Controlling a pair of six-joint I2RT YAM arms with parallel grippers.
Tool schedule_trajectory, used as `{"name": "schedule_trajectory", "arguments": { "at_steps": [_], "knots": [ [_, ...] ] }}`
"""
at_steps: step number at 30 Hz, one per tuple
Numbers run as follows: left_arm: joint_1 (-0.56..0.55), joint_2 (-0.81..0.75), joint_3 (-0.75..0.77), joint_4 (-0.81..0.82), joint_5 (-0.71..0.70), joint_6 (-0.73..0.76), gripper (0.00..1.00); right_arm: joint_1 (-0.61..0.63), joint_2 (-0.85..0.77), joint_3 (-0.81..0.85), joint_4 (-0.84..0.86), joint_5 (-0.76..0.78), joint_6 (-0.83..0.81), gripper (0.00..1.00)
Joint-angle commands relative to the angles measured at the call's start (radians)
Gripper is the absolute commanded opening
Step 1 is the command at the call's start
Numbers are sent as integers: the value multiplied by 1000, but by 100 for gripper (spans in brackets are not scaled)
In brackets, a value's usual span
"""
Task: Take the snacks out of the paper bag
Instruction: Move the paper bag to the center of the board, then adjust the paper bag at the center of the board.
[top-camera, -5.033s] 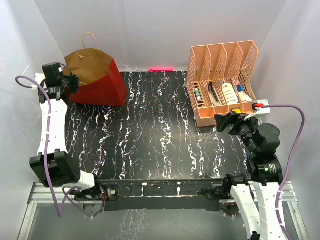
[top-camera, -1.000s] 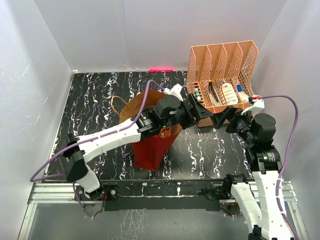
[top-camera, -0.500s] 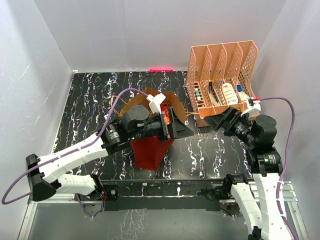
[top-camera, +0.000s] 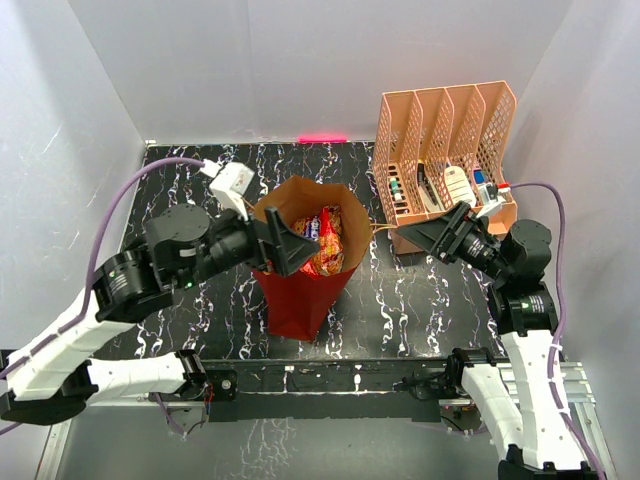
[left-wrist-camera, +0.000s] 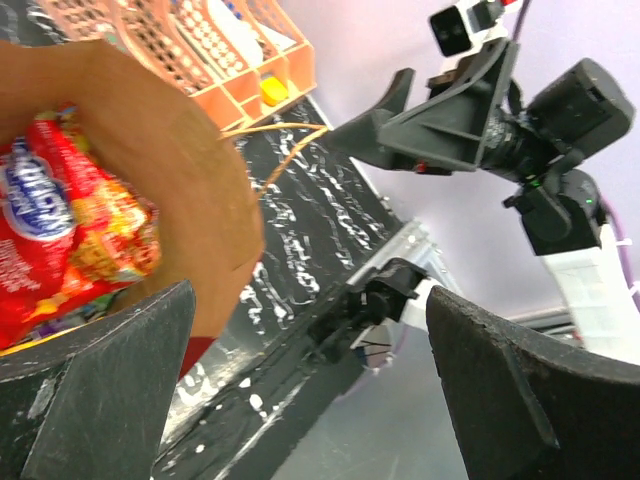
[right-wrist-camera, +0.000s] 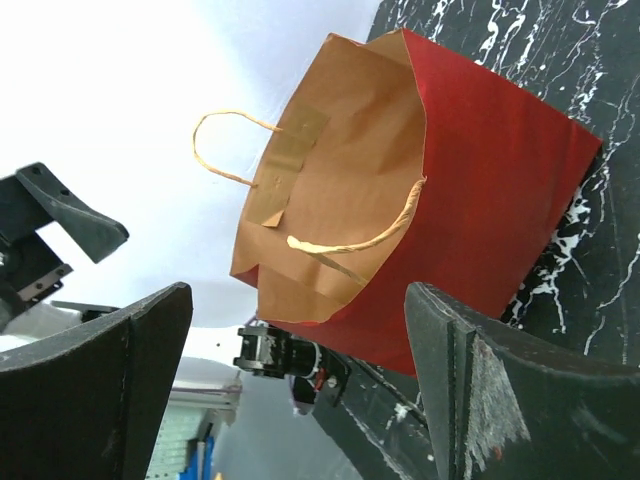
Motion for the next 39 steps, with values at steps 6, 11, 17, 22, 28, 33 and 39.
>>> {"name": "schedule_trajectory", "arguments": {
  "at_steps": [6,11,17,22,28,33,39],
  "knots": [
    [-3,-102,-54,-120,-194,73,98,161,83,-10,175,103,150,88],
    [-3,-119,-40,-142,-238,74,98,514,170,28,177,449,147,87],
    [-3,-152,-50,-161,-234,38,98,648,262,66,168,701,146,84],
    [-3,-196,-76,-190,-238,-8,98,649,284,107,134,755,98,78],
    [-3,-230,-87,-213,-280,-26,98,649,273,102,169,719,93,50],
    [-3,-219,-78,-210,-290,-31,98,649,252,97,226,700,117,32],
    [-3,-196,-61,-212,-282,-35,98,650,248,207,176,779,-16,8]
  ]
}}
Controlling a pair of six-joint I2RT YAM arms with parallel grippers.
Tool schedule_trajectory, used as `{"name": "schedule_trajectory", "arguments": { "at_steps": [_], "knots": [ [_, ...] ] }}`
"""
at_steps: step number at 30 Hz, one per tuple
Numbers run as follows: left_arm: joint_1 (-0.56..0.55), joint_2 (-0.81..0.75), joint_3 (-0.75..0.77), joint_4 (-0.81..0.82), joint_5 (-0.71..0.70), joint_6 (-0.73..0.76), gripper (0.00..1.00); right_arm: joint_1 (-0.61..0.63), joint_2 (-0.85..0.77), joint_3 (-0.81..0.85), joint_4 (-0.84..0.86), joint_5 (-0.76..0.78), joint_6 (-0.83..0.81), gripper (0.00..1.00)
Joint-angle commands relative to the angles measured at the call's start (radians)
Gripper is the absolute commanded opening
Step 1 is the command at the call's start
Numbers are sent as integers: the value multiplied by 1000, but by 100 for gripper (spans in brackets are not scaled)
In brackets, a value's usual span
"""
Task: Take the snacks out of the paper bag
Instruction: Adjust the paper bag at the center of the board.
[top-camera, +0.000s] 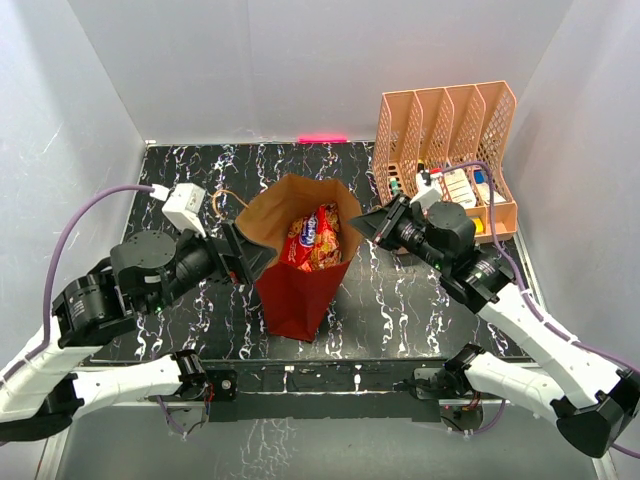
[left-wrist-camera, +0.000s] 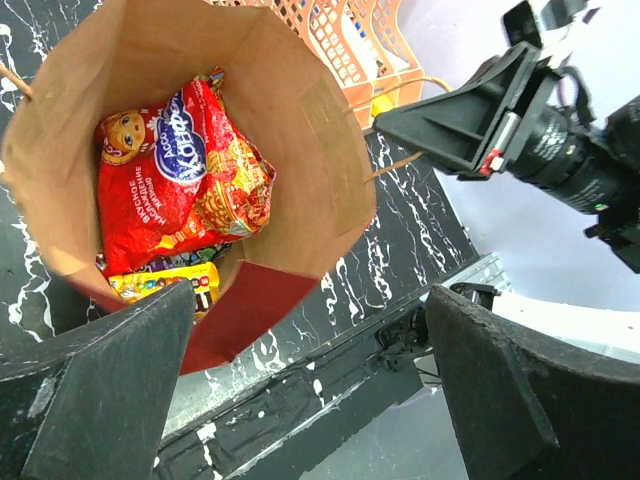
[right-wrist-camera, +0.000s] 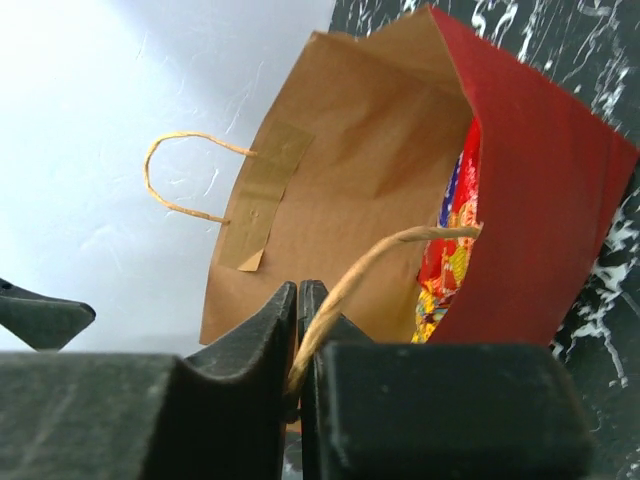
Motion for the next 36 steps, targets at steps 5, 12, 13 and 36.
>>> {"name": "schedule_trajectory", "arguments": {
  "at_steps": [5,12,13,36],
  "knots": [
    [-4,19,33,1,-15,-17,98,-4,58,262,-3,55,-243,7],
    [-3,26,64,-11,-9,-24,98,-164,282,517,-64,-247,-395,7],
    [-3,25,67,-15,-10,-27,98,-206,315,542,-61,-332,-408,7],
    [-3,-8,-33,-14,-3,-99,98,39,465,624,-89,-648,-506,8]
  ]
}}
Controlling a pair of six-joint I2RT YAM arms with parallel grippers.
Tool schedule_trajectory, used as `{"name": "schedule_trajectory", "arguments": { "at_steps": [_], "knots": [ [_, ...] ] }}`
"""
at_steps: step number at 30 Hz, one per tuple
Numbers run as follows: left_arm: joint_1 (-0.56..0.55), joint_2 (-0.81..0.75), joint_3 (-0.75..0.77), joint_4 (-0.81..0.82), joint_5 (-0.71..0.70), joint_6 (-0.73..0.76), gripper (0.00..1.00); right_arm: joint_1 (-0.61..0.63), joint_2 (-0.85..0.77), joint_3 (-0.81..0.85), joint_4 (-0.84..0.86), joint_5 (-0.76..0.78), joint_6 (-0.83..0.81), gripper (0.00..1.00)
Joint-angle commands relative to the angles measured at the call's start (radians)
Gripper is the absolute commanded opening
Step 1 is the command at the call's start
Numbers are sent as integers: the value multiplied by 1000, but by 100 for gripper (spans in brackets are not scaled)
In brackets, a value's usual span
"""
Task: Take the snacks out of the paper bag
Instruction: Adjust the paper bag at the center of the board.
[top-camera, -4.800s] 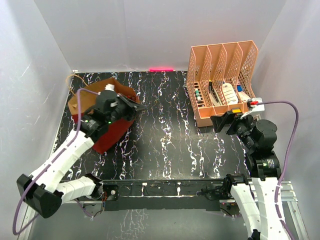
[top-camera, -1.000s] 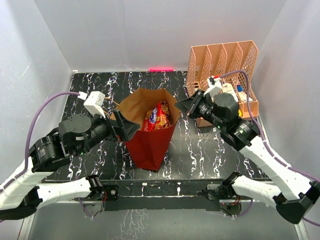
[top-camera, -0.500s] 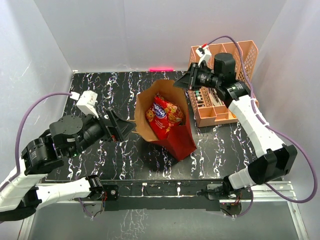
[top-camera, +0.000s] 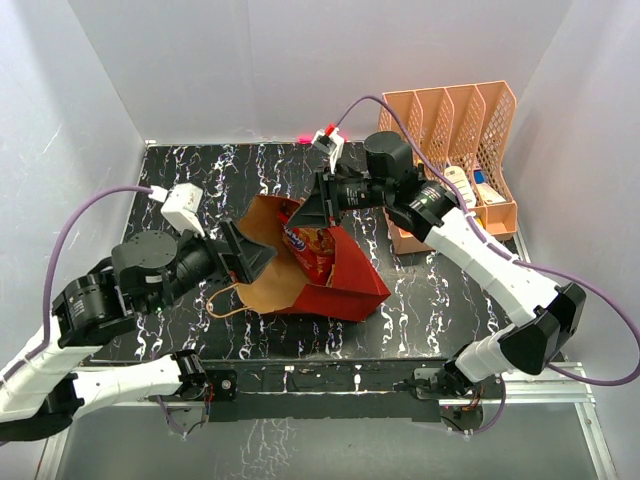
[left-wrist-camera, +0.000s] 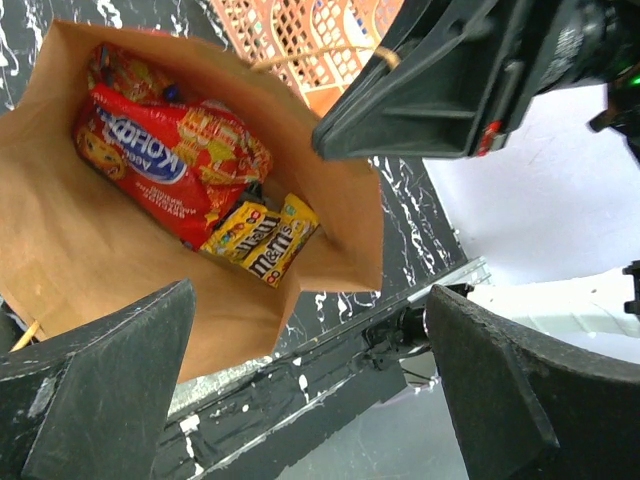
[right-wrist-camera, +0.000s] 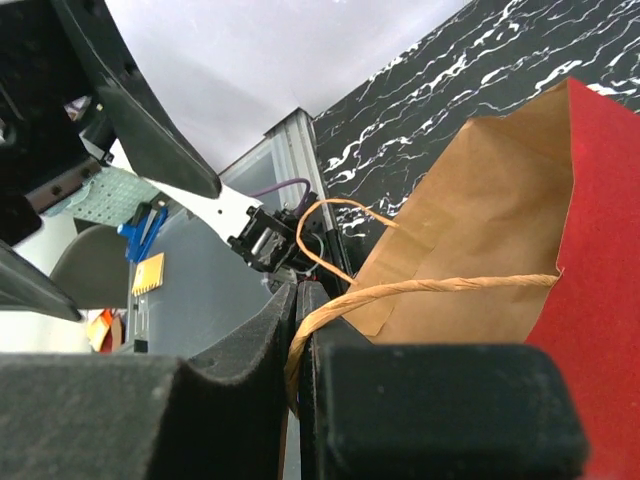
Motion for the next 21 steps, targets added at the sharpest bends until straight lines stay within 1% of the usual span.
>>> {"name": "schedule_trajectory", "arguments": {
  "at_steps": [1,3,6,9,12,16,19,21],
  "knots": [
    [-3,-33,-85,21,15,-69,98,-1,-72,-12,129,70,26,8],
    [-3,-52,-165,67,47,-109,98,-1,-88,-39,171,68,47,7],
    [-2,-52,-281,127,79,-166,98,0,-103,-91,257,21,93,7],
    [-3,-26,-336,165,58,-211,97,11,-106,-103,259,26,99,7],
    [-3,27,-338,161,-24,-284,95,26,-122,-118,275,40,106,7],
    [-3,109,-330,207,-156,-334,95,41,-144,-154,316,72,121,7],
    [-3,166,-334,287,-240,-345,91,47,-148,-163,316,93,126,7],
    [-3,202,-342,340,-279,-373,91,50,-151,-166,313,105,127,7]
  ]
}}
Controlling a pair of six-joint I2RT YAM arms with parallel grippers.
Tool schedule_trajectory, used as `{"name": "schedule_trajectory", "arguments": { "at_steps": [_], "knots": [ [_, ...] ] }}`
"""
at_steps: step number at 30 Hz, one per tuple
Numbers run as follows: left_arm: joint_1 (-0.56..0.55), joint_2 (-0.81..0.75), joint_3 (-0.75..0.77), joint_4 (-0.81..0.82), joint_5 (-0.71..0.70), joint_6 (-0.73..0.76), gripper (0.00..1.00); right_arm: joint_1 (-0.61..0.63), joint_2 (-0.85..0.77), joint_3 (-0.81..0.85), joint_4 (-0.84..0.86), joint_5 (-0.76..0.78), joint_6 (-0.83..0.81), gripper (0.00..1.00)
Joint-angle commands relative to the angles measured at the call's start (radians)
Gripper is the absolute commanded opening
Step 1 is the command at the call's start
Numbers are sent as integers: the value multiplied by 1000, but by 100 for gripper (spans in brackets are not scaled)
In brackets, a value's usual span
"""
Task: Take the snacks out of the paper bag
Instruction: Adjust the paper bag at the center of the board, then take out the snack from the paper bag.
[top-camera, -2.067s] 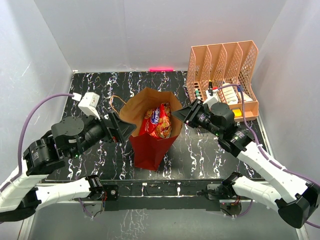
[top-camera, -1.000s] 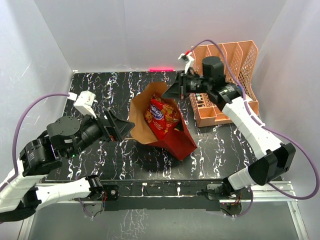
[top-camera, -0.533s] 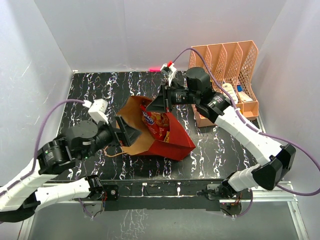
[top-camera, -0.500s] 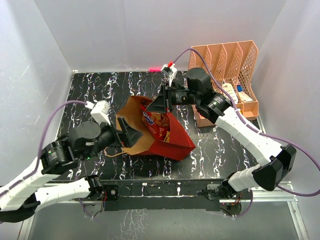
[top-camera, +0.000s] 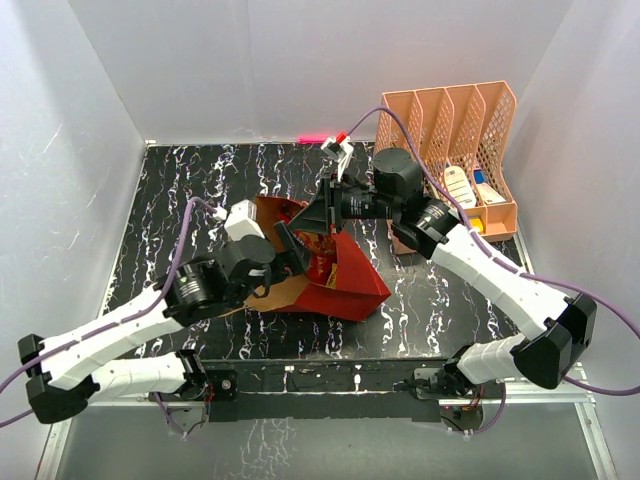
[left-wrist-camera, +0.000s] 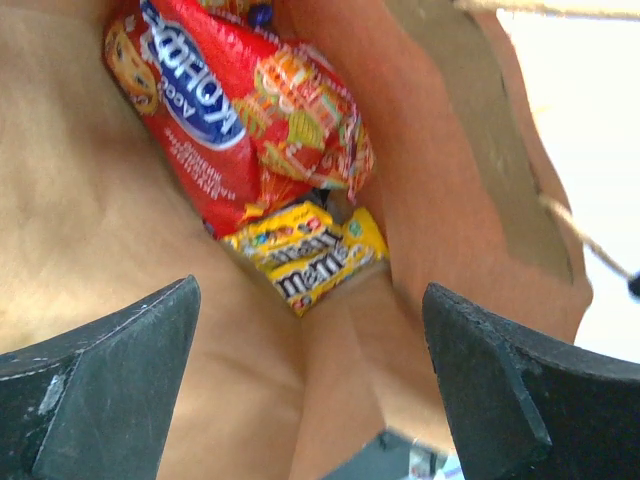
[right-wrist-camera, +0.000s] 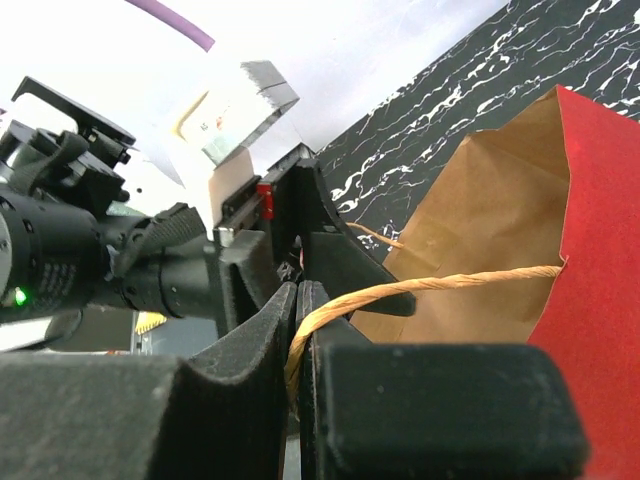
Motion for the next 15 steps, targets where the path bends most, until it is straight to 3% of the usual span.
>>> {"name": "schedule_trajectory", "arguments": {
  "at_steps": [1,7,15],
  "knots": [
    [-3,64,2,144,-172,-85,91,18,-59,7,101,24,18,7],
    [35,154,-24,297,-160,-126,88,20,-91,-3,94,70,12,7],
    [173,186,-161,499,50,-178,75,19,-108,-14,98,80,6,7]
  ]
}}
